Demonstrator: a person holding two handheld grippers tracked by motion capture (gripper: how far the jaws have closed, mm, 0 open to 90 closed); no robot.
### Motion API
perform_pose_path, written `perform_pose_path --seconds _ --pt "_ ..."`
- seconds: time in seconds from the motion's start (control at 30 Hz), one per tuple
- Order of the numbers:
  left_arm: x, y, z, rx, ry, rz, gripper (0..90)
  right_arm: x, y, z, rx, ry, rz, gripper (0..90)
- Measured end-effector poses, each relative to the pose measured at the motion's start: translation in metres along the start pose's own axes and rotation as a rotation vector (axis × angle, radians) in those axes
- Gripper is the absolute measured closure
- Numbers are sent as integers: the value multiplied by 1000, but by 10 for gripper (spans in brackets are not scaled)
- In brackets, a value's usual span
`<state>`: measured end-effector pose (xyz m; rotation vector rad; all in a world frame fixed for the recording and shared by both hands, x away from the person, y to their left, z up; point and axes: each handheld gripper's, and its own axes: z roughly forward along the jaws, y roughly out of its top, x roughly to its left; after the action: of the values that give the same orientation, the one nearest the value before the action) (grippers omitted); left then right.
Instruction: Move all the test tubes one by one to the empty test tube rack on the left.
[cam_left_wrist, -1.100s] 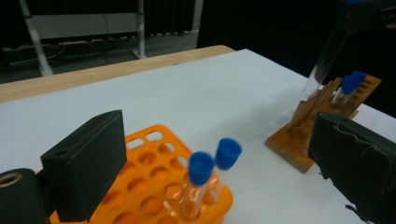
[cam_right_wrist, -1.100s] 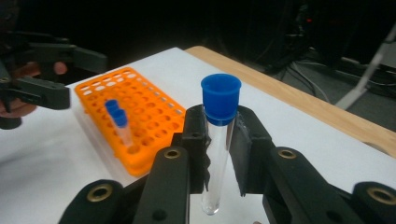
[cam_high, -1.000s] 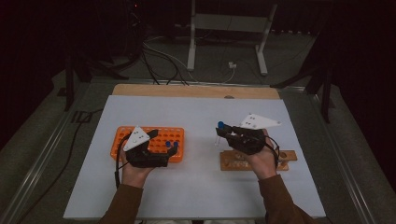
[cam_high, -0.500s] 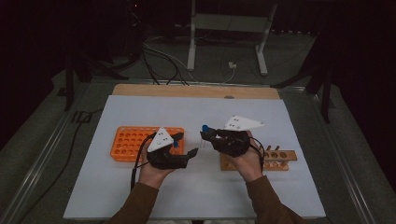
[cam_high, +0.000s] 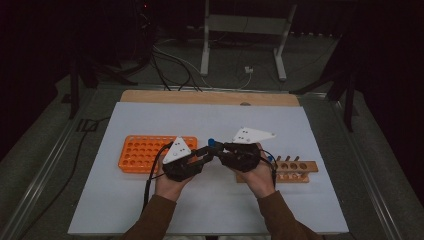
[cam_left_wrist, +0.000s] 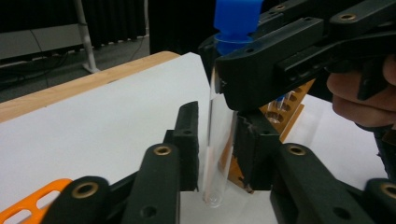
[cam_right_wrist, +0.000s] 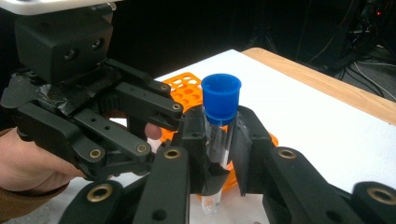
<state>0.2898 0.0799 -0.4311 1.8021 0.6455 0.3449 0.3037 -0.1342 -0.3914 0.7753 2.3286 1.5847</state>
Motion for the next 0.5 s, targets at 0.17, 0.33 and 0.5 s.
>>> perform_pose_path --seconds 0.17,0.33,0.5 --pt "-1 0 0 4 1 13 778 0 -1 1 5 6 -2 764" --pt "1 0 -2 11 19 2 778 -2 -2 -4 -12 -27 -3 631" --pt "9 -2 -9 8 53 -23 778 -9 -4 -15 -39 -40 8 461"
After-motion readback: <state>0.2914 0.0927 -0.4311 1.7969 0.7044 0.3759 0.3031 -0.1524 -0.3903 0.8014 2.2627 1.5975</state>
